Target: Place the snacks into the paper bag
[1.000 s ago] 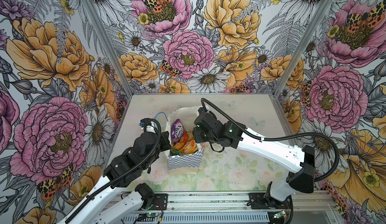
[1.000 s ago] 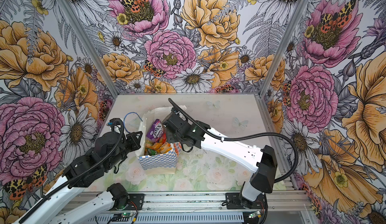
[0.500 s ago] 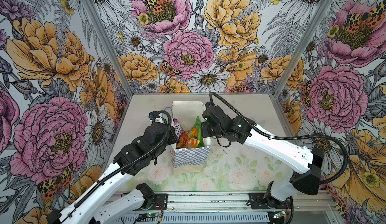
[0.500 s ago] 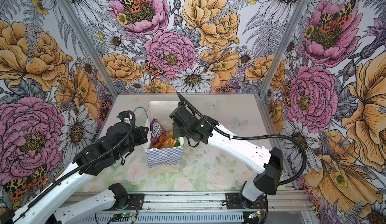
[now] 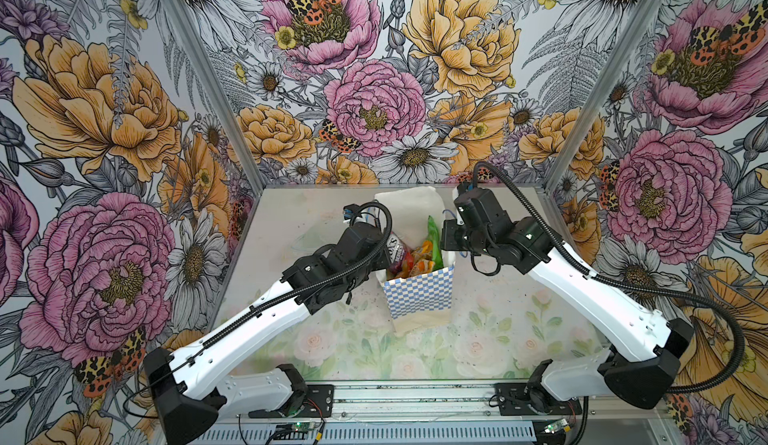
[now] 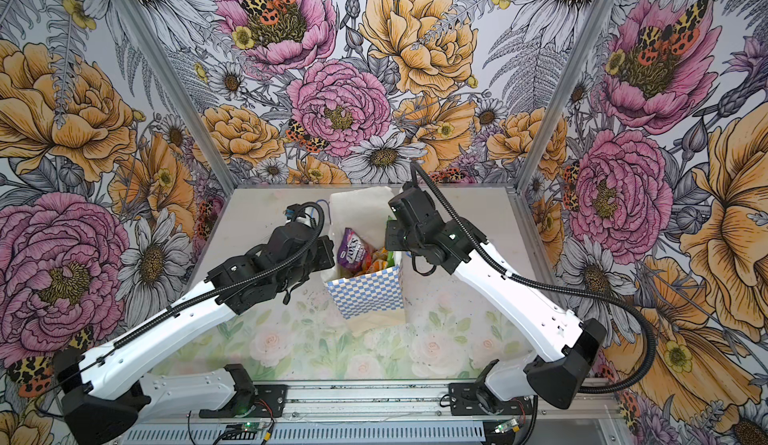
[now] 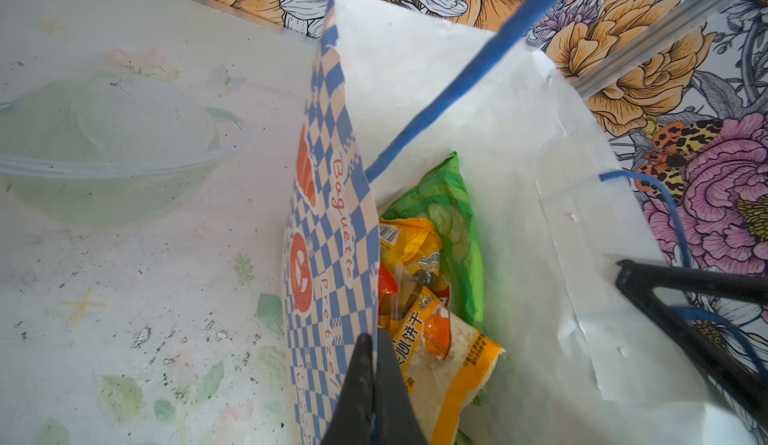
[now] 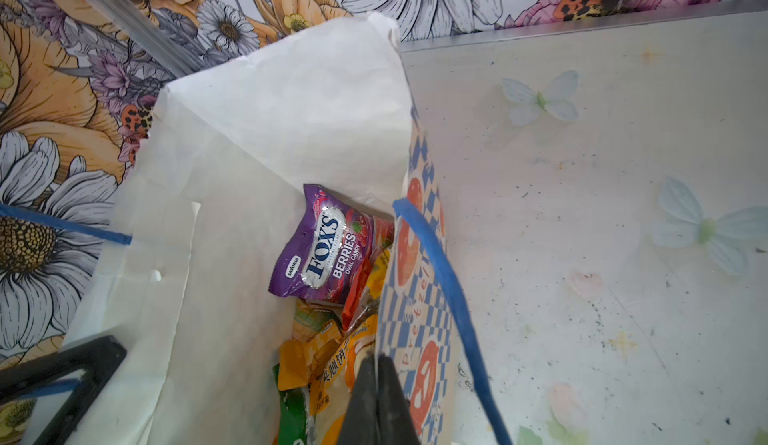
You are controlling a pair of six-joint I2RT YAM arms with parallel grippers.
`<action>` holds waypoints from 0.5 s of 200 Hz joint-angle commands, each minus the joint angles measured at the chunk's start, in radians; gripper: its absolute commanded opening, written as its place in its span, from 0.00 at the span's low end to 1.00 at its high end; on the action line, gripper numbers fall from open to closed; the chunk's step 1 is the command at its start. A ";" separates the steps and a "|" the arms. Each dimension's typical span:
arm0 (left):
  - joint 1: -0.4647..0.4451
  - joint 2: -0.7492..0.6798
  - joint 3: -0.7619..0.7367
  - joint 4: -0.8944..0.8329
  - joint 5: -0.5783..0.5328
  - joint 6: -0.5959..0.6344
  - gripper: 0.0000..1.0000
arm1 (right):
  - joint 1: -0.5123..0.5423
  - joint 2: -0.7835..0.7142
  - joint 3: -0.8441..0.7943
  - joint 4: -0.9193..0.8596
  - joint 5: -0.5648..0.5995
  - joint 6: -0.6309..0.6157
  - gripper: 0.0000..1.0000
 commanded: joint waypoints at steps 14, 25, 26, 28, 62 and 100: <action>-0.013 0.047 0.078 0.120 -0.035 -0.013 0.00 | -0.050 -0.086 -0.061 0.096 -0.018 -0.013 0.00; -0.012 0.062 0.083 0.117 -0.041 -0.012 0.00 | -0.048 -0.097 -0.090 0.108 -0.035 -0.007 0.00; -0.013 0.064 0.084 0.117 -0.041 -0.012 0.00 | -0.049 -0.098 -0.093 0.109 -0.037 -0.006 0.00; -0.014 0.067 0.084 0.116 -0.042 -0.011 0.00 | -0.050 -0.100 -0.098 0.112 -0.040 -0.004 0.00; -0.025 0.110 0.106 0.114 -0.017 -0.005 0.00 | -0.050 -0.128 -0.152 0.129 -0.075 0.015 0.00; -0.048 0.113 0.115 0.113 -0.015 -0.015 0.02 | -0.049 -0.166 -0.151 0.126 -0.069 0.009 0.08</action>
